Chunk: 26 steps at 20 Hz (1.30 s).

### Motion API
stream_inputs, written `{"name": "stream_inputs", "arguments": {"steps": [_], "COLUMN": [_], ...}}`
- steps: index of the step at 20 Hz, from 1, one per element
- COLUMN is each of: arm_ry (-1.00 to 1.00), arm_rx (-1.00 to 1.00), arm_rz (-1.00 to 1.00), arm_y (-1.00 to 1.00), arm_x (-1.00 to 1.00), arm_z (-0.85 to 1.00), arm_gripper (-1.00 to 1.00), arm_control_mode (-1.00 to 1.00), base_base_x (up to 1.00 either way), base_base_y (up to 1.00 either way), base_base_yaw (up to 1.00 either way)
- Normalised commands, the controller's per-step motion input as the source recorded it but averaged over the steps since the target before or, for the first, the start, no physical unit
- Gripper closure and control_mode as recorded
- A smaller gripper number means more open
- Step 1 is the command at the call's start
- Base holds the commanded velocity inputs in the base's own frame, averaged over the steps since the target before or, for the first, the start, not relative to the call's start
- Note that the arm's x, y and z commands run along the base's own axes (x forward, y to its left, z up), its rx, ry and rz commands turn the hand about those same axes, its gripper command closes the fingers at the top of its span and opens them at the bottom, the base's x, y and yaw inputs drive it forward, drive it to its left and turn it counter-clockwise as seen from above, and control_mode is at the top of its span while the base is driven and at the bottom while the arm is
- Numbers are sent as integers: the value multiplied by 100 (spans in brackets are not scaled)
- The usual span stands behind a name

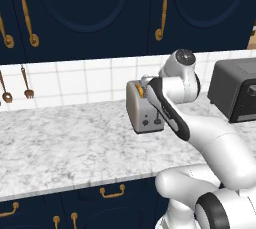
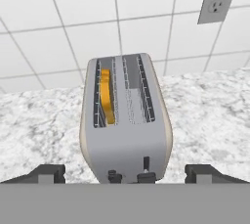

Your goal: Start the toaster. Once the lever pops up, take the bread to the plate on the dining counter.

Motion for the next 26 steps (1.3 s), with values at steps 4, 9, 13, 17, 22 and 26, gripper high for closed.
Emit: {"name": "stream_inputs", "arguments": {"steps": [4,9,13,17,22,26], "arm_ry": [0,0,0,0,0,0], "arm_rx": [0,0,0,0,0,0], "arm_rz": [0,0,0,0,0,0], "arm_y": [7,13,0,0,0,0], "arm_x": [-21,-5,0,0,0,0], "arm_z": [22,3,0,0,0,0], "arm_gripper": [-100,-100,-100,-100,-100,-100], "arm_control_mode": [-100,-100,-100,-100,-100,-100], "base_base_x": [0,0,0,0,0,0], "base_base_y": [0,0,0,0,0,0], "base_base_yaw": [0,0,0,0,0,0]}}
